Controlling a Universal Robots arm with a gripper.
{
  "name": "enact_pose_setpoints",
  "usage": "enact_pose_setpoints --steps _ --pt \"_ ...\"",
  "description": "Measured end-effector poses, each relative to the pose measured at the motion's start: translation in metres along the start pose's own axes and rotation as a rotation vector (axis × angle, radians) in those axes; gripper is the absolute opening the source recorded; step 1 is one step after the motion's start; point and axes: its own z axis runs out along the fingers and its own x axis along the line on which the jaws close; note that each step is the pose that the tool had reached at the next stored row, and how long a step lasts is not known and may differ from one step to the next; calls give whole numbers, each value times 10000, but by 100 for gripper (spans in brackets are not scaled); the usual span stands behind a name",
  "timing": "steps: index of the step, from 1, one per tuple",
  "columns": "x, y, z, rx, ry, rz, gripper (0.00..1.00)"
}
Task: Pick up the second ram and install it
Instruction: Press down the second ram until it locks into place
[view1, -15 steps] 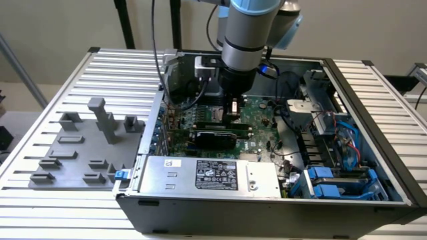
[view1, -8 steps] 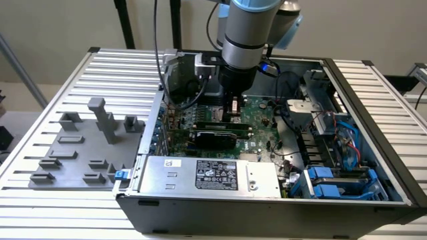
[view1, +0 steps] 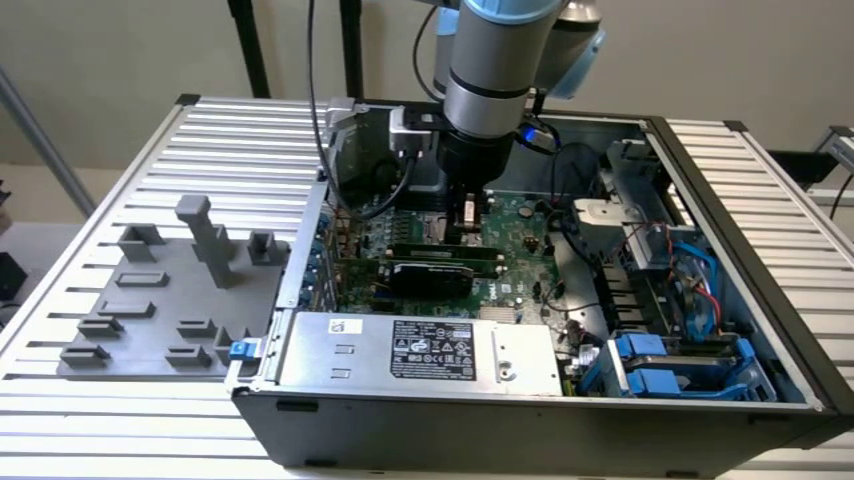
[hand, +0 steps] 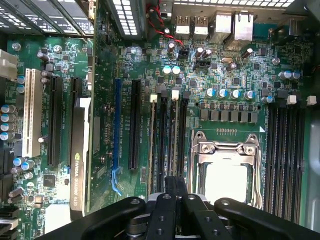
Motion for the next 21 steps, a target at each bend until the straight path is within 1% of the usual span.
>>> enact_pose_setpoints --steps 7,11,16,19,21 --pt "1 0 3 -2 -5 0 11" --pt "-23 30 22 -2 -4 0 11" --pt "-30 38 51 -3 -3 1 11" --pt "-29 36 85 -3 -3 1 11" --pt "-26 36 111 -8 10 2 11"
